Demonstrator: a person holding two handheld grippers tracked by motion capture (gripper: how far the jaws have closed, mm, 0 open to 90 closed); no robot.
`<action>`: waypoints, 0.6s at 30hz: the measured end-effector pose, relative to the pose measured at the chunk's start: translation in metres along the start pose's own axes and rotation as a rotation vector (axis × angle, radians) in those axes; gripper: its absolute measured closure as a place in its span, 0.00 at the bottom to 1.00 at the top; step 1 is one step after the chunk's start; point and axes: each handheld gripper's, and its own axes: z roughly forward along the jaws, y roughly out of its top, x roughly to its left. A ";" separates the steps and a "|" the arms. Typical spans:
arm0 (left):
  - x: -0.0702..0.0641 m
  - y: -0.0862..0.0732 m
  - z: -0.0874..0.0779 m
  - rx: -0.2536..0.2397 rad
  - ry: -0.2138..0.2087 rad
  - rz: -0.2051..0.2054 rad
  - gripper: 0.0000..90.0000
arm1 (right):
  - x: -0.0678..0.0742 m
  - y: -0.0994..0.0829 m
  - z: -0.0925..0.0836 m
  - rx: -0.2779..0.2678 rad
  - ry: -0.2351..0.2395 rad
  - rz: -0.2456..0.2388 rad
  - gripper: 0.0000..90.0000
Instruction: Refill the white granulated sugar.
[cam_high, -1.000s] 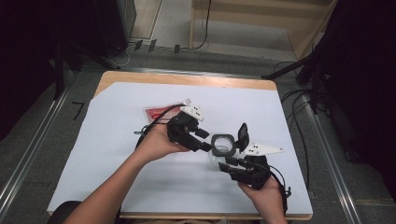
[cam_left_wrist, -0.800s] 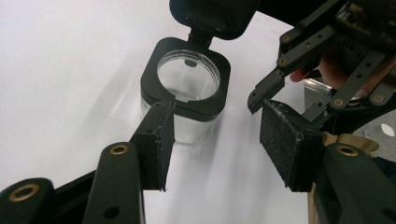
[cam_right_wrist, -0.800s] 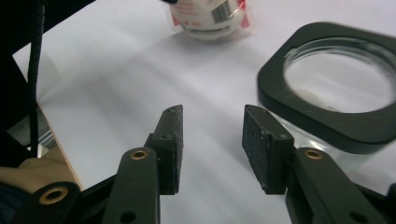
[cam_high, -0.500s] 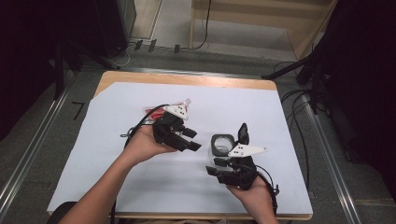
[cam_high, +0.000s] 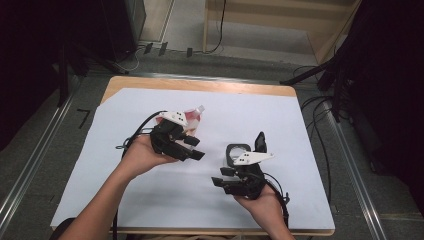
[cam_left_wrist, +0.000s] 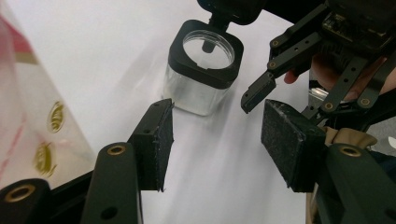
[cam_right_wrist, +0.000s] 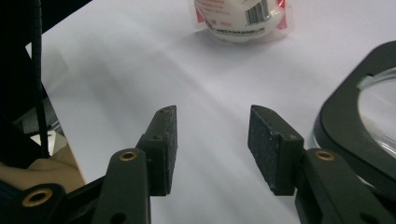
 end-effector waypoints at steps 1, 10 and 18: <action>0.001 -0.001 -0.002 -0.001 0.007 -0.001 0.50 | 0.000 0.001 0.002 -0.003 0.000 -0.001 0.58; 0.006 -0.012 -0.023 -0.012 0.043 -0.029 0.50 | 0.005 0.010 0.011 -0.002 0.004 -0.029 0.56; 0.008 -0.024 -0.035 -0.003 0.064 -0.051 0.49 | 0.008 0.001 0.016 0.018 0.014 -0.030 0.51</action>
